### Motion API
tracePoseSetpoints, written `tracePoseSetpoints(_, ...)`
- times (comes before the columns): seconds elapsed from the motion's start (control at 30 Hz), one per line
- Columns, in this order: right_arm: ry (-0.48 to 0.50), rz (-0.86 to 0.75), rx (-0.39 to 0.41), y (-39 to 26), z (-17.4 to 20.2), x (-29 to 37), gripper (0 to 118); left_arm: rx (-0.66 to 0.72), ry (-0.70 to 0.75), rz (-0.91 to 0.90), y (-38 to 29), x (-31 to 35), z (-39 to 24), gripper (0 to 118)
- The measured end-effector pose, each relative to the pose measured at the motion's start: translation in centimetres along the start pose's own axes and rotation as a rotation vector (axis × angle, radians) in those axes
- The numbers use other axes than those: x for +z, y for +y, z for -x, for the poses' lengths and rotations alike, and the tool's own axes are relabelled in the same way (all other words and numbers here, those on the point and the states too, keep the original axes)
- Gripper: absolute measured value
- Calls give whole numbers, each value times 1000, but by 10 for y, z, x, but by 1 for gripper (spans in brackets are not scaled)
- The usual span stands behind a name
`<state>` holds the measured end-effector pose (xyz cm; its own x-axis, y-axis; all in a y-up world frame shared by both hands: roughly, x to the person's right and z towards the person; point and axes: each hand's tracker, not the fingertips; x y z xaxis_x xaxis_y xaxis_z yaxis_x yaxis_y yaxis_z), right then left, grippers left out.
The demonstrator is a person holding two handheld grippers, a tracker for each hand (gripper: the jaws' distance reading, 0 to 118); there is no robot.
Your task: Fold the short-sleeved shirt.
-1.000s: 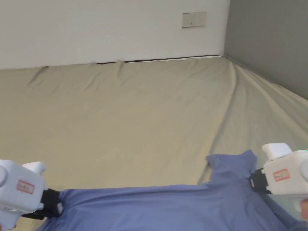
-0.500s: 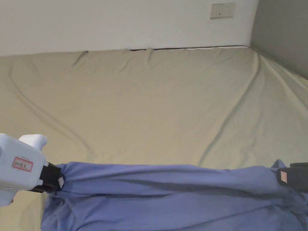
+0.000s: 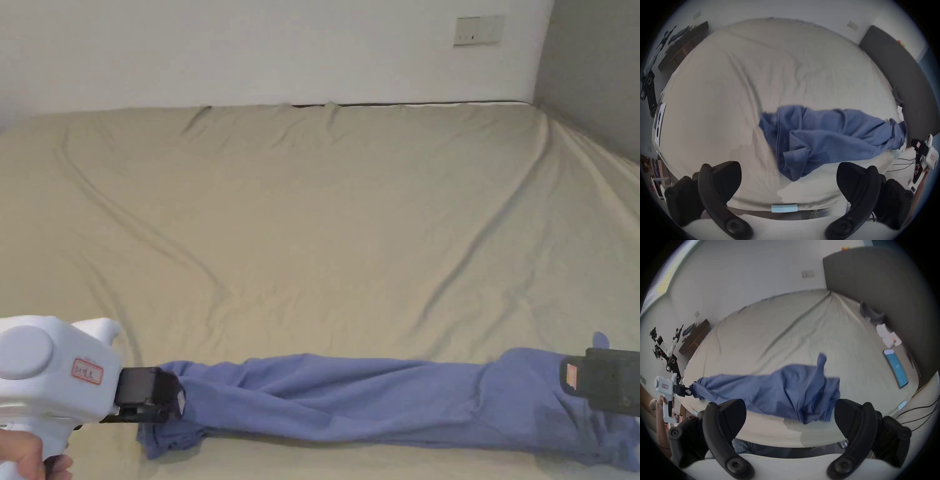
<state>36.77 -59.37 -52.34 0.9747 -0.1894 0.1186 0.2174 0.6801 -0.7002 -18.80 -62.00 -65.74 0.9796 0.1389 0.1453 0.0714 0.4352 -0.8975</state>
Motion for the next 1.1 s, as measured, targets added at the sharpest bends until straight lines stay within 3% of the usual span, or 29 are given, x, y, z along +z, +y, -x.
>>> tracePoseSetpoints(0.1,52,-59,51,12,20,3,113,52,8,-22,7,6,10,118)
tracePoseSetpoints(0.13,79,-59,52,14,24,1,110,74,-3,-25,8,9,13,118)
tracePoseSetpoints(0.17,124,-54,54,16,28,-1,99,112,-30,-42,6,13,17,117)
tracePoseSetpoints(0.2,157,-45,63,20,41,0,55,129,-74,-56,5,16,21,95)
tracePoseSetpoints(0.23,149,-48,61,20,48,-5,6,105,-135,-72,4,17,24,55)
tracePoseSetpoints(0.27,149,-81,71,18,53,-8,3,102,-155,-91,2,15,25,13)
tracePoseSetpoints(0.3,142,-72,86,18,58,-12,3,104,-153,-102,1,15,26,5)
tracePoseSetpoints(0.37,171,-51,121,19,67,-22,3,118,-128,-80,2,9,27,5)
tracePoseSetpoints(0.63,252,6,120,29,76,-46,3,155,-155,-72,19,-20,27,6)
tracePoseSetpoints(0.67,256,10,133,30,77,-48,3,162,-161,-72,21,-23,27,15)
tracePoseSetpoints(0.7,262,20,143,31,76,-50,3,180,-165,-78,22,-27,29,47)
tracePoseSetpoints(0.73,267,27,151,30,78,-51,3,204,-169,-87,22,-31,30,87)
tracePoseSetpoints(0.77,267,28,154,31,78,-53,3,222,-183,-81,23,-38,30,118)
tracePoseSetpoints(0.9,252,28,156,34,78,-58,3,228,-192,-26,17,-64,19,118)
tracePoseSetpoints(1.1,281,37,127,36,71,-62,3,149,-80,73,2,-103,-4,118)
